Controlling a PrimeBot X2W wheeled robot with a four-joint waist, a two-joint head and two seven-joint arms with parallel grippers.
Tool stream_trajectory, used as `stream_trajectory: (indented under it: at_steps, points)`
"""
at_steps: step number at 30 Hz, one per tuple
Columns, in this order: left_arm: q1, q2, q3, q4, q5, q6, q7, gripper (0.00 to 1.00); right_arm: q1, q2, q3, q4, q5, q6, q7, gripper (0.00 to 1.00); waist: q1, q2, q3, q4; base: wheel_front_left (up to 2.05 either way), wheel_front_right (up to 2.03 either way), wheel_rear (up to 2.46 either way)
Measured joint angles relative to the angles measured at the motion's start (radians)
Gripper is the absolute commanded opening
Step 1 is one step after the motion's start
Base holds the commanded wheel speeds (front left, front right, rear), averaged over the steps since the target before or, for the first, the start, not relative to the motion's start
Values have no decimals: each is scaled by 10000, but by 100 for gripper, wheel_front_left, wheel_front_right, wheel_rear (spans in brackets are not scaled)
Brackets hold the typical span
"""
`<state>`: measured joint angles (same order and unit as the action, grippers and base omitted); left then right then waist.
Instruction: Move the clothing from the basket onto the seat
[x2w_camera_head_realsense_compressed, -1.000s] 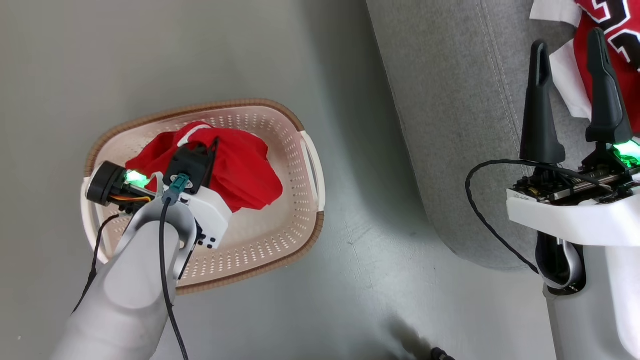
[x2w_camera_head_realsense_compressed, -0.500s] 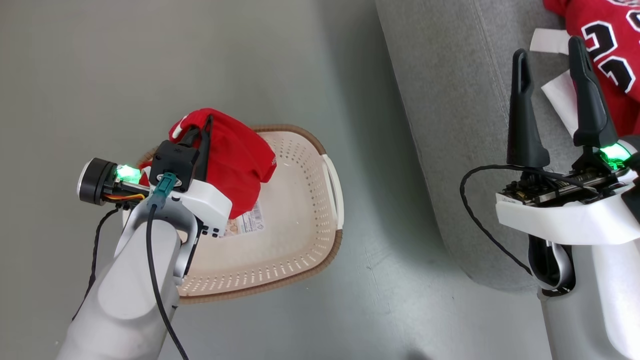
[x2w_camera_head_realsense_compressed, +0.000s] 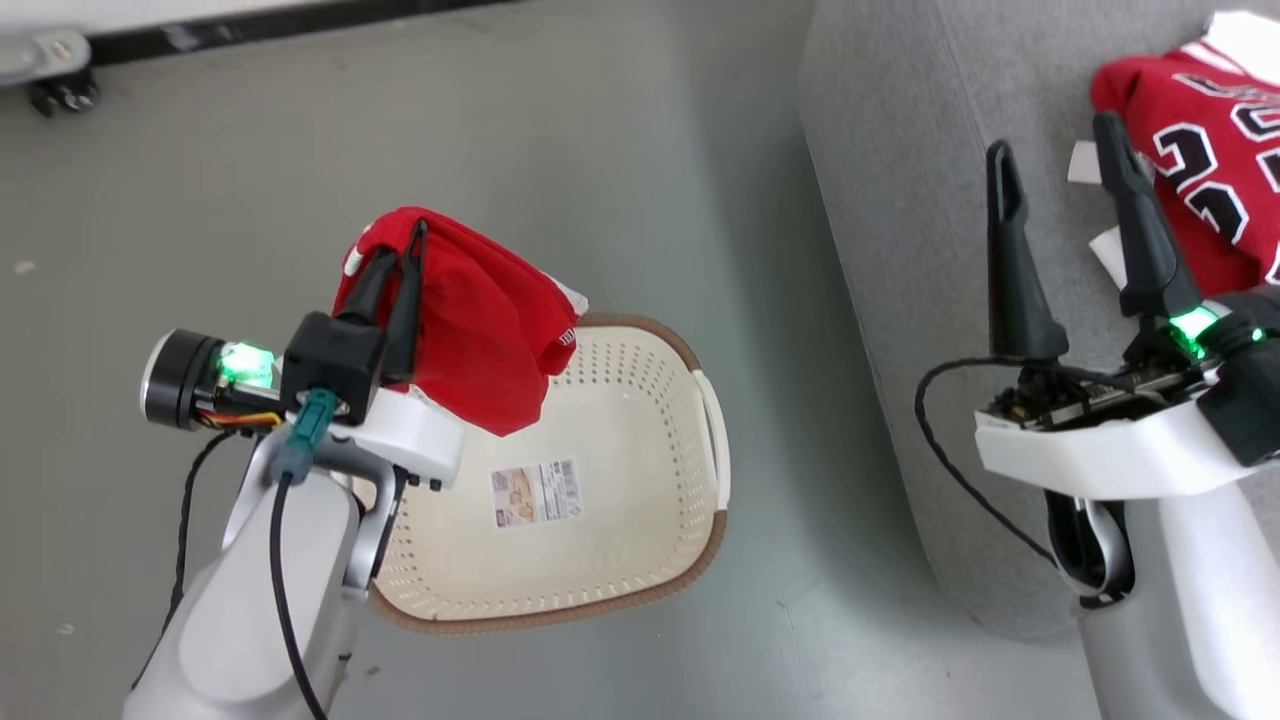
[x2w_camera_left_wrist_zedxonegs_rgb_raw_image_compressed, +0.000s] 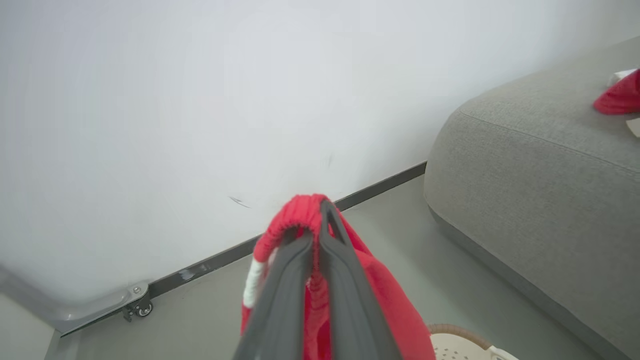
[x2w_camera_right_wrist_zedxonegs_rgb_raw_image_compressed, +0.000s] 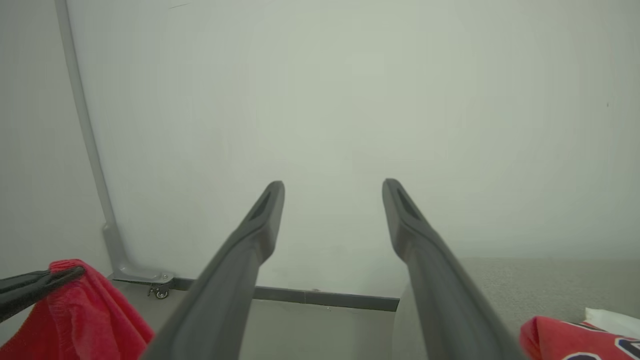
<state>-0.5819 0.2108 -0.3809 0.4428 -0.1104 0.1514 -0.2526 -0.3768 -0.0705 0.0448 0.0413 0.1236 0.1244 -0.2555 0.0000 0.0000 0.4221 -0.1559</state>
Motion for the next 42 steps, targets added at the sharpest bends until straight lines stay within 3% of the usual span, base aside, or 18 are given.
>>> stream_trajectory:
  at_steps: [10, 19, 42]
  points:
    - [916, 102, 73, -1103, 4, 169, -2, 0, 542, -301, 675, 631, -8, 0, 0, 100, 0, 0, -1124, 509, 0, 0, 0]
    - [1295, 178, -113, -1918, 105, 153, -25, 0, 790, -943, 2232, 1185, -81, 0, 2, 100, 0, 0, -2166, 960, 0, 0, 0]
    - [1893, 221, -723, -2531, 105, -384, -27, 0, 1403, -1935, 5417, 1503, 928, 2, 857, 100, -1, 0, -4240, 1820, 0, 0, 0]
